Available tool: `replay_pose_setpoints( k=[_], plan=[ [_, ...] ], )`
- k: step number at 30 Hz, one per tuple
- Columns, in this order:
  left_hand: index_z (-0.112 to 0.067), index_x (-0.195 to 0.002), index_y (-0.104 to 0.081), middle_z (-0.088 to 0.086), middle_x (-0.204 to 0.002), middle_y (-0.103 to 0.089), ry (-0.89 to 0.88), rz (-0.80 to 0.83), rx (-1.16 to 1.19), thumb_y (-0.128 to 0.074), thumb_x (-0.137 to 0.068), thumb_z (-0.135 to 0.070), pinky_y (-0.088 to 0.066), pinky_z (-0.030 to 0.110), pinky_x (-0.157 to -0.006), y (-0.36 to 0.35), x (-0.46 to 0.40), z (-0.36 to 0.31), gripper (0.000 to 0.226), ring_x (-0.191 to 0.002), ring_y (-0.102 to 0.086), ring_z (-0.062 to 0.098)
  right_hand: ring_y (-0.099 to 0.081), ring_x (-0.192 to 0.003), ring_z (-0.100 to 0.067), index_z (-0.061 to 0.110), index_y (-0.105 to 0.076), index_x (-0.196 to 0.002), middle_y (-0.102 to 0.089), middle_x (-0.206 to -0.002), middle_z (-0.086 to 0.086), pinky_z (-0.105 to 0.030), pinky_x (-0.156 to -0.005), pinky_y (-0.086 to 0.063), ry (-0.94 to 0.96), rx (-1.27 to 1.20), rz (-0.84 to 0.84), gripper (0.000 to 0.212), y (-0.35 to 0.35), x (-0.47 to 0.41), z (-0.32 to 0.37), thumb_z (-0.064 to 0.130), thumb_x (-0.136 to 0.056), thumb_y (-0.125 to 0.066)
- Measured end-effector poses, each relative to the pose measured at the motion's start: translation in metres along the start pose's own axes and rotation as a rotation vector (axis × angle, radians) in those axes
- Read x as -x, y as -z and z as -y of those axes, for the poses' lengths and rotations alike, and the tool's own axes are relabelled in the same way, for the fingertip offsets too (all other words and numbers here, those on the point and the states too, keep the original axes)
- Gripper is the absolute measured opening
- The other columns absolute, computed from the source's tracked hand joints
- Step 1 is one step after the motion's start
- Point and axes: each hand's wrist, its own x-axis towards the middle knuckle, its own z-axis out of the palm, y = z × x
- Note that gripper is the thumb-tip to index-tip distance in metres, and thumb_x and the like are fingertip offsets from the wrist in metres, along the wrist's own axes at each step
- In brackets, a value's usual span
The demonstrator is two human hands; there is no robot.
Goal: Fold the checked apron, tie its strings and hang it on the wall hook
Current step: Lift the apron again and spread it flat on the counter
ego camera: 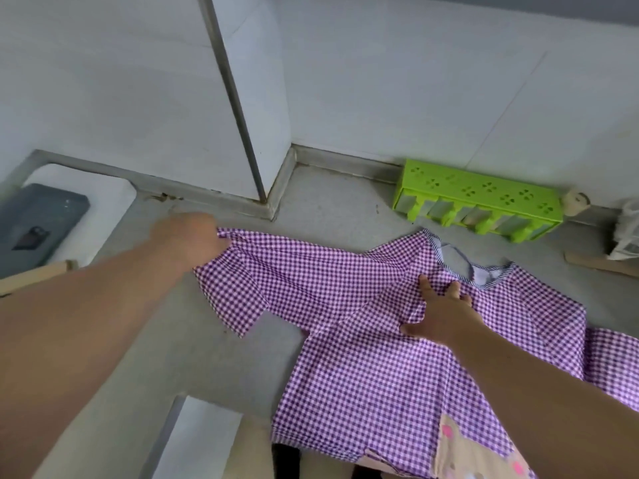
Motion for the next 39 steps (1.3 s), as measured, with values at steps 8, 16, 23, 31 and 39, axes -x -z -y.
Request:
replay_pose_setpoints(
  k=[8, 16, 23, 31, 39],
  plan=[
    [-0.029, -0.13, -0.062, -0.003, -0.128, -0.06, -0.596, -0.202, -0.178, -0.065, -0.094, -0.047, -0.05, 0.041, -0.101, -0.042, 0.044, -0.035, 0.04, -0.115, -0.057, 0.02, 0.0, -0.153, -0.056, 0.047, 0.018, -0.158, 0.019, -0.168, -0.023, -0.07, -0.116, -0.026, -0.009, 0.006, 0.006, 0.132, -0.003, -0.002, 0.0, 0.084, -0.067, -0.07],
    [-0.041, -0.161, -0.018, 0.011, -0.173, -0.015, -0.431, 0.279, -0.237, -0.048, -0.1, -0.062, -0.042, 0.054, -0.118, -0.094, 0.064, -0.051, 0.071, -0.15, -0.038, 0.036, -0.001, -0.154, -0.053, 0.048, 0.02, -0.157, 0.016, -0.169, -0.022, -0.071, -0.117, -0.027, 0.0, 0.027, -0.024, 0.132, -0.008, -0.005, -0.003, 0.089, -0.064, -0.064],
    [-0.021, -0.137, -0.05, 0.011, -0.132, -0.051, -0.274, 0.2, -0.141, -0.044, -0.102, -0.059, -0.057, 0.044, -0.094, -0.09, 0.065, -0.051, 0.052, -0.11, -0.063, 0.026, 0.006, -0.156, -0.046, 0.047, 0.023, -0.156, 0.016, -0.17, -0.016, -0.07, -0.113, -0.032, 0.143, 0.11, -0.087, 0.127, -0.014, -0.003, -0.001, 0.09, -0.068, -0.059],
    [-0.036, -0.157, -0.037, 0.008, -0.153, -0.046, -0.139, 0.226, 0.086, -0.059, -0.097, -0.052, -0.047, 0.046, -0.112, -0.091, 0.051, -0.048, 0.066, -0.134, -0.055, 0.03, 0.006, -0.158, -0.039, 0.048, 0.014, -0.158, 0.021, -0.171, -0.006, -0.068, -0.114, -0.033, 0.198, 0.09, -0.129, 0.117, -0.013, -0.002, 0.008, 0.076, -0.078, -0.067],
    [-0.036, -0.147, -0.051, -0.004, -0.16, -0.047, -0.344, 0.04, 0.124, -0.045, -0.107, -0.047, -0.039, 0.047, -0.12, -0.073, 0.028, -0.079, 0.042, -0.142, -0.049, 0.023, 0.012, -0.156, -0.044, 0.054, 0.012, -0.157, 0.022, -0.17, -0.006, -0.071, -0.116, -0.029, 0.28, 0.114, -0.022, 0.093, -0.016, -0.004, 0.023, 0.055, -0.097, -0.059]
  ],
)
